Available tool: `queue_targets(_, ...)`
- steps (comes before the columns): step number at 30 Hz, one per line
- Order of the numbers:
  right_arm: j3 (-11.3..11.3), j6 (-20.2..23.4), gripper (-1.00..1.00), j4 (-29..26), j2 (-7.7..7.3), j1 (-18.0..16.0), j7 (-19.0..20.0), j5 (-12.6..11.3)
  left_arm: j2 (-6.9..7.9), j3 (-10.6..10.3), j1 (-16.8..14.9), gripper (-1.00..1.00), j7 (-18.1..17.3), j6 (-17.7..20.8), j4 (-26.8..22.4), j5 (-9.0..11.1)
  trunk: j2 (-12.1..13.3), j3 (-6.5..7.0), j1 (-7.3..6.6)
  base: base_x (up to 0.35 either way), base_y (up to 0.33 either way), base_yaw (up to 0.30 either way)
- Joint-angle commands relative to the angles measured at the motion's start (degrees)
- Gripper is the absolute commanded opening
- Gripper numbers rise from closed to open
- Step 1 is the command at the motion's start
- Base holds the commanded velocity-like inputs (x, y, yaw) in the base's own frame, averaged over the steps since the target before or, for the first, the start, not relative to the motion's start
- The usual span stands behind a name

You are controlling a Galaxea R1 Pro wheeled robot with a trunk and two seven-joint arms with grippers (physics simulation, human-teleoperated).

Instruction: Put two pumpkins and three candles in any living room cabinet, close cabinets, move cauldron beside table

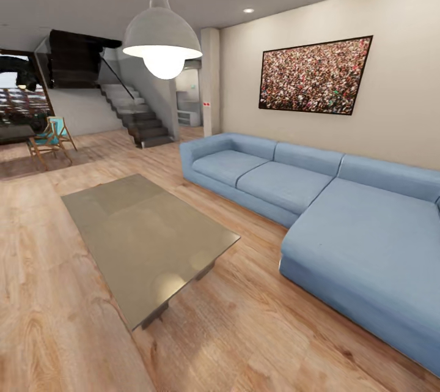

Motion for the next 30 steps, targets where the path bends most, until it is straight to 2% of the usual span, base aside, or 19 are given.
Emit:
queue_targets(1,0.0,-0.1,1.0,-0.1,0.01,0.0,0.0,-0.5,0.0,-0.1,0.0,1.0,0.0,-0.1,0.0,0.4,0.0,-0.04,-0.01,-0.075,0.0,0.256)
queue_targets(14,0.0,-0.1,1.0,-0.1,-0.03,0.0,0.0,-0.5,0.0,-0.1,0.0,1.0,0.0,-0.1,0.0,0.4,0.0,-0.04,-0.01,-0.014,0.0,0.282)
queue_targets(24,0.0,-0.1,1.0,-0.1,-0.06,0.0,0.0,-0.5,0.0,-0.1,0.0,1.0,0.0,-0.1,0.0,0.4,0.0,-0.04,-0.01,-0.205,0.0,0.287)
queue_targets(30,0.0,-0.1,1.0,-0.1,-0.07,0.0,0.0,-0.5,0.0,-0.1,0.0,1.0,0.0,-0.1,0.0,0.4,0.0,-0.04,-0.01,-0.03,0.0,0.09)
